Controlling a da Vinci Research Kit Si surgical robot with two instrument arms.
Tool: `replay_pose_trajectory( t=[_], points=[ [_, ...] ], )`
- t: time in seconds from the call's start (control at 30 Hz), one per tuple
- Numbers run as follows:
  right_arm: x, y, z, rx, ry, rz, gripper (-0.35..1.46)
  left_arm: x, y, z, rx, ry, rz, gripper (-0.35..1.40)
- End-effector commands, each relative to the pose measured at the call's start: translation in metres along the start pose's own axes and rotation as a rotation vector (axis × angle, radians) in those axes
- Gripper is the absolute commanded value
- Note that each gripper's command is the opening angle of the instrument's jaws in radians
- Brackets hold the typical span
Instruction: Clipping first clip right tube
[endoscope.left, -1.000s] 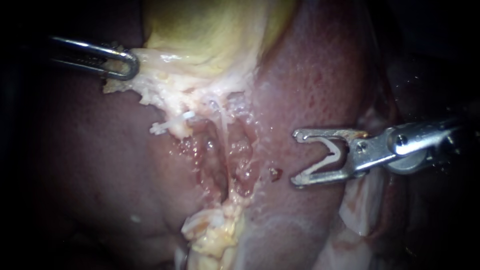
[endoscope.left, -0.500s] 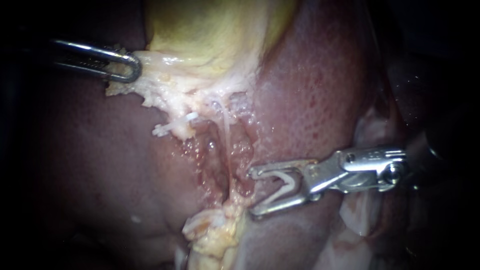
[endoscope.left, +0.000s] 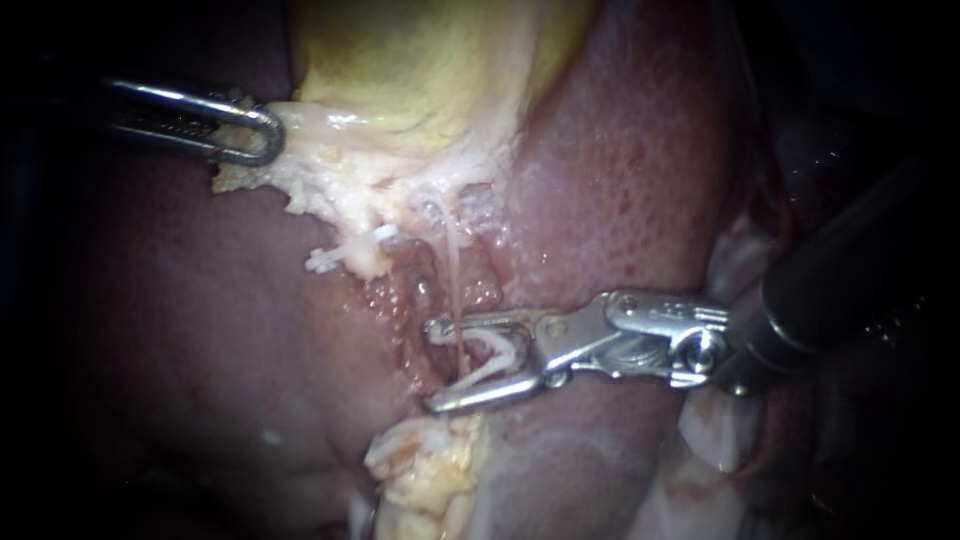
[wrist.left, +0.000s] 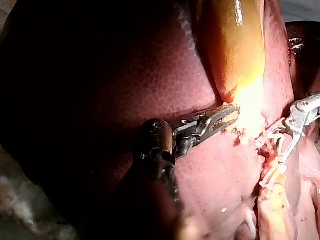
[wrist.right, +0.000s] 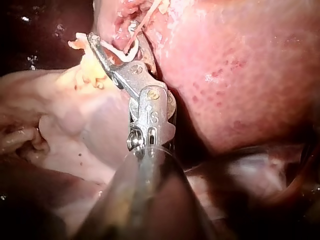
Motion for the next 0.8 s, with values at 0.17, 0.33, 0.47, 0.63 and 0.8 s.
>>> replay_pose_trajectory(
  t=[0.17, 0.33, 0.47, 0.63, 0.8],
  points=[
    [0.0006, -0.0028, 0.0006, 0.057, -0.006, 0.009, 0.48, 0.0000, 0.0000, 0.0000, 0.000, 0.000, 0.000, -0.35],
    [0.0016, -0.0052, 0.0007, 0.118, -0.023, 0.025, 0.45, 0.0000, 0.0001, 0.0000, 0.000, 0.000, 0.000, -0.35],
    [0.0024, -0.0060, 0.0009, 0.148, -0.032, 0.037, 0.41, 0.0000, 0.0001, 0.0000, 0.000, 0.000, 0.000, -0.35],
    [0.0029, -0.0060, 0.0005, 0.064, 0.000, 0.097, 0.21, 0.0000, 0.0001, 0.0000, 0.000, 0.000, 0.000, -0.35],
    [0.0028, -0.0062, -0.0003, 0.027, 0.015, 0.142, -0.11, 0.0000, 0.0001, 0.0000, 0.001, 0.000, 0.000, -0.35]
  ],
)
